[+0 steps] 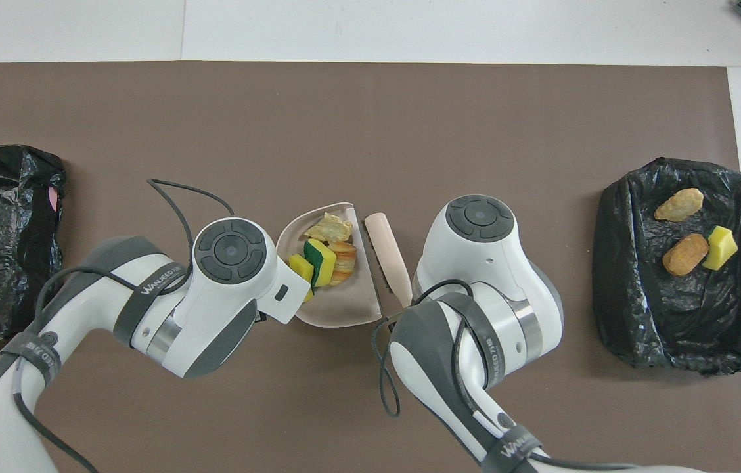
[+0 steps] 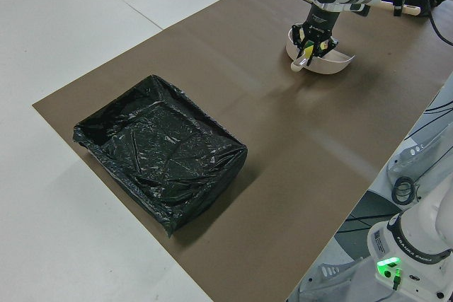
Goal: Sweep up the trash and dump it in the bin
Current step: 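Carry the loaded dustpan with the left gripper over the farther black bag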
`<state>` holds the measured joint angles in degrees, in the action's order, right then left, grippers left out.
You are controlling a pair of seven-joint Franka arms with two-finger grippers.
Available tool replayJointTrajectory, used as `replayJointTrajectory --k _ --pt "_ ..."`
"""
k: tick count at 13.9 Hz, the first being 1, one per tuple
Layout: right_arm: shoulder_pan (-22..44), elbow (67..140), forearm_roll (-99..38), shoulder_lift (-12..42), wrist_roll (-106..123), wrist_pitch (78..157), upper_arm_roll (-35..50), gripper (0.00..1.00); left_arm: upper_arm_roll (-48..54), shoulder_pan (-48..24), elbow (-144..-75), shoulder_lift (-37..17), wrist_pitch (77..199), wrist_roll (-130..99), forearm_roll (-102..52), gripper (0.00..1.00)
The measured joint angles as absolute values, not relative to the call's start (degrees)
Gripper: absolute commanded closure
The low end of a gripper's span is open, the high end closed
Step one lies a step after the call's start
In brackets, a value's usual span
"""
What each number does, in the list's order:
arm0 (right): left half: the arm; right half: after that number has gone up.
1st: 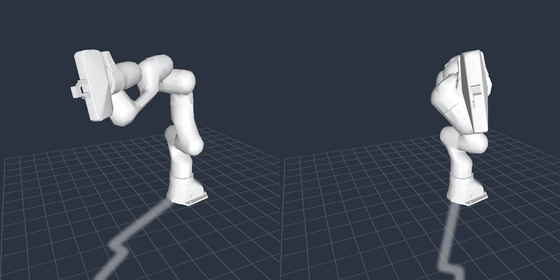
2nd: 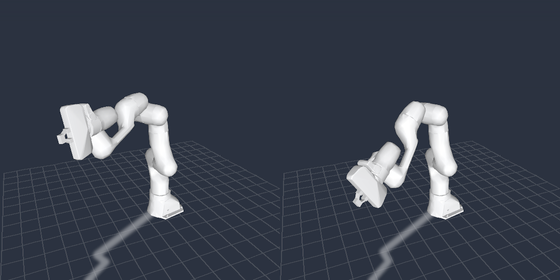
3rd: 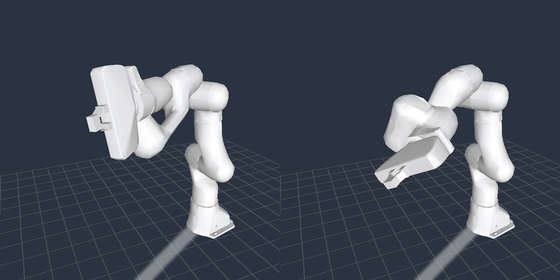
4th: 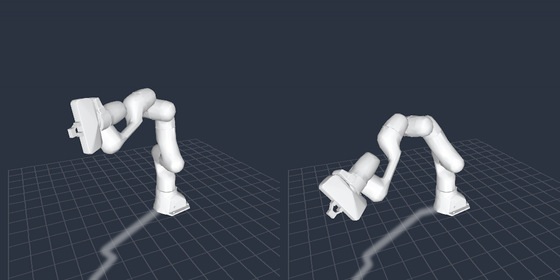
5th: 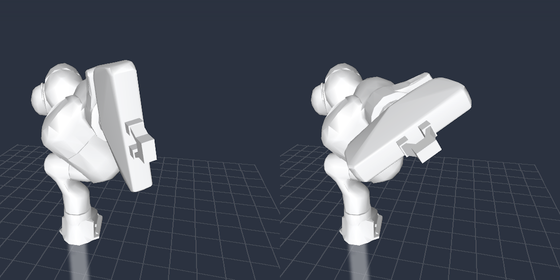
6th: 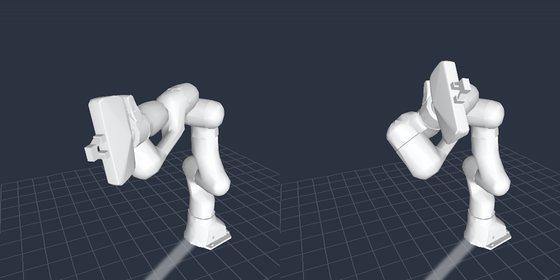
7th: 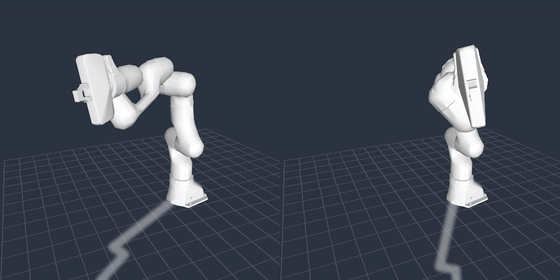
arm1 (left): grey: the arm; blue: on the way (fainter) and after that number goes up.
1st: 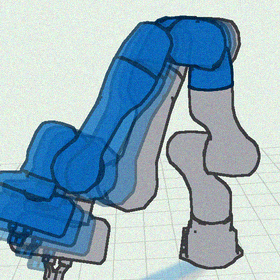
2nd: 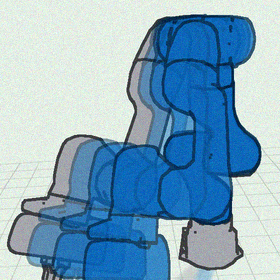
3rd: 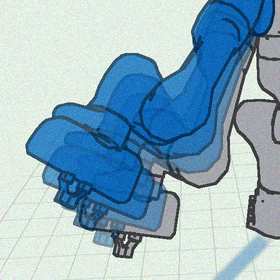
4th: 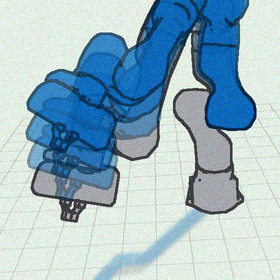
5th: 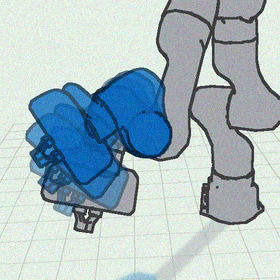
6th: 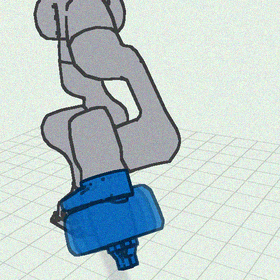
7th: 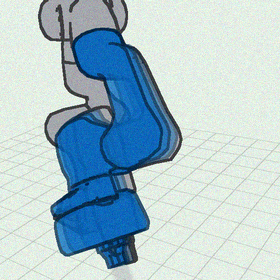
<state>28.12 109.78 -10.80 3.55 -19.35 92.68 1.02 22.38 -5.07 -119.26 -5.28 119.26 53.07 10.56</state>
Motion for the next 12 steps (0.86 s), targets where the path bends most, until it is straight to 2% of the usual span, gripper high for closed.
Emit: replayJointTrajectory --k 5,8,12 --pt "30.98 111.08 -14.43 1.05 -27.7 90.71 2.27 1.0 12.99 -5.01 -119.14 3.32 112.14 66.04 6.27 1.0" --pt "35.72 115.24 -17.29 -1.22 -30.99 94.6 2.67 1.0 5.55 -4.99 -119.08 6.74 110.22 73.3 6.05 1.0" --pt "40.02 121.18 -17.63 -1.83 -32.69 100.93 2.73 1.0 -5.89 -4.98 -116.61 8.08 109.33 81.1 5.95 1.0"
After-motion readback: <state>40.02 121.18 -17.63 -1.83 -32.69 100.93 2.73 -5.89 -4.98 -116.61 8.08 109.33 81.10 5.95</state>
